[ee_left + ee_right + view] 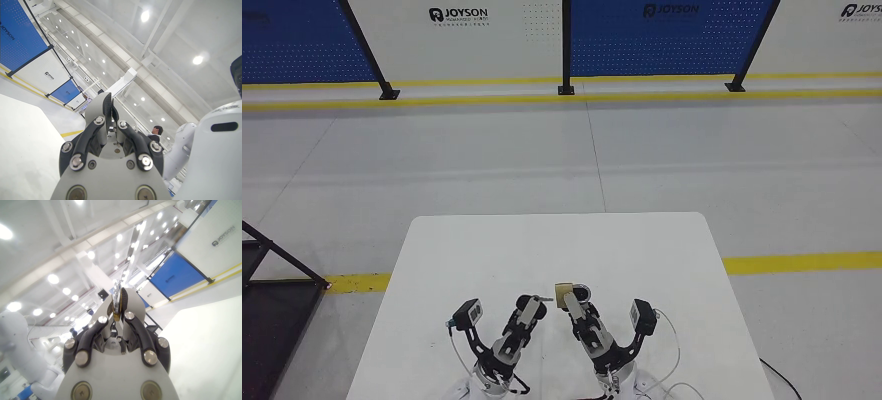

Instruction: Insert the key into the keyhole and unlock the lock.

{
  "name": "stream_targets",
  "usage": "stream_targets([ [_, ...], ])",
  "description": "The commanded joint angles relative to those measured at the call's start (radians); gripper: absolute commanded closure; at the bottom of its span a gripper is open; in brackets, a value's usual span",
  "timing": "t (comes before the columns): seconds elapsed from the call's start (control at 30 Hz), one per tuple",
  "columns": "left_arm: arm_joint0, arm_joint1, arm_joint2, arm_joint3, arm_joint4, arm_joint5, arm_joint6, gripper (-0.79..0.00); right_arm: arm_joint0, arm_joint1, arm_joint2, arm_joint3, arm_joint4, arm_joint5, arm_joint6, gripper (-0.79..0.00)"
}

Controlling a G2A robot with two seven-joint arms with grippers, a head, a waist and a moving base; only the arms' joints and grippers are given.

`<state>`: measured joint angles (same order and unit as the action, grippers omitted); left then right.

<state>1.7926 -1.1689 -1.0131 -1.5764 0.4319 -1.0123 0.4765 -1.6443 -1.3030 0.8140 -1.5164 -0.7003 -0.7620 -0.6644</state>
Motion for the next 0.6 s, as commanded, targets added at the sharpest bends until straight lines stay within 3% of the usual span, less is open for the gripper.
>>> stream_targets([
  [0.0, -0.009, -0.001, 0.005, 0.010, 0.001, 0.000, 0.011, 0.000, 0.000, 0.000, 0.000, 0.000, 0.000, 0.000, 0.000, 0.000],
  [0.57, -0.035, -0.006, 0.033, 0.030, 0.023, 0.000, 0.064, 0.000, 0.000, 0.000, 0.000, 0.000, 0.000, 0.000, 0.000, 0.000],
])
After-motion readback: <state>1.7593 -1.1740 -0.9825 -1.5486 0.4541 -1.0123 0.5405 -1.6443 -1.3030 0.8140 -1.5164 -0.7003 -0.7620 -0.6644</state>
